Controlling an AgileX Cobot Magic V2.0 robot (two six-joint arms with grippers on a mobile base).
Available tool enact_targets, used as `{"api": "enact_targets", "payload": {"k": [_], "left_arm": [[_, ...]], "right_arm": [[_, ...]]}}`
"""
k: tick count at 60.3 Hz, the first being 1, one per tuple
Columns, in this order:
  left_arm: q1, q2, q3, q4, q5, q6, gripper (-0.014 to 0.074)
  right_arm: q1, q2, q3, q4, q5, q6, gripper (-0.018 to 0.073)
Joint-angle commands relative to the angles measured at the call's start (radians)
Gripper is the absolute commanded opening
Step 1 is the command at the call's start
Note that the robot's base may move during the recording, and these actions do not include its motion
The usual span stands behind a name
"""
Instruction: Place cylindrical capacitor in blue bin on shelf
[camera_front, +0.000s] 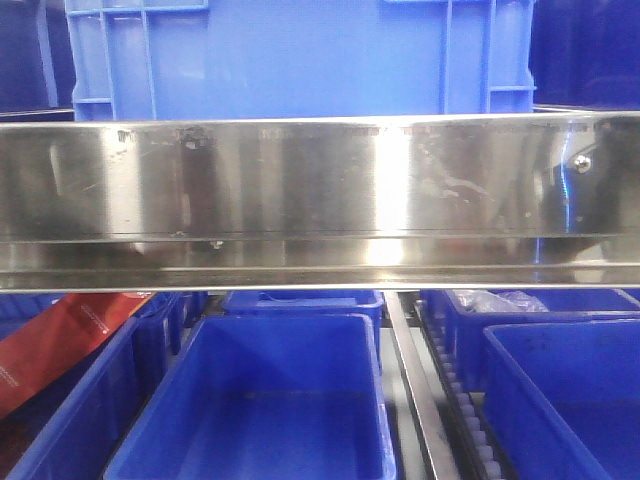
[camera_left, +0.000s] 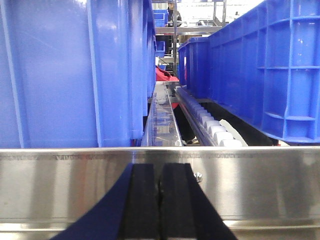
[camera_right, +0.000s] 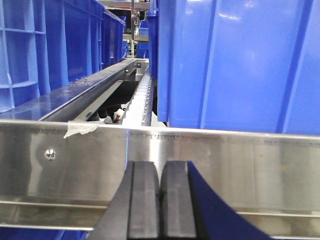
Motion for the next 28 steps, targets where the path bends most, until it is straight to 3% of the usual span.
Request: {"api": "enact_targets", "payload": {"k": [1, 28], "left_arm": [[0.002, -0.005, -0.003, -0.008, -0.017, -0.006, -0.0111], [0.002, -0.005, -0.003, -0.008, -0.017, -0.006, -0.0111]], "right_arm": [[-0.008, -0.003, 0.003, -0.005, -0.015, -0.001, -0.0154], [-0.008, -0.003, 0.003, -0.005, -0.015, -0.001, -0.0154]]}}
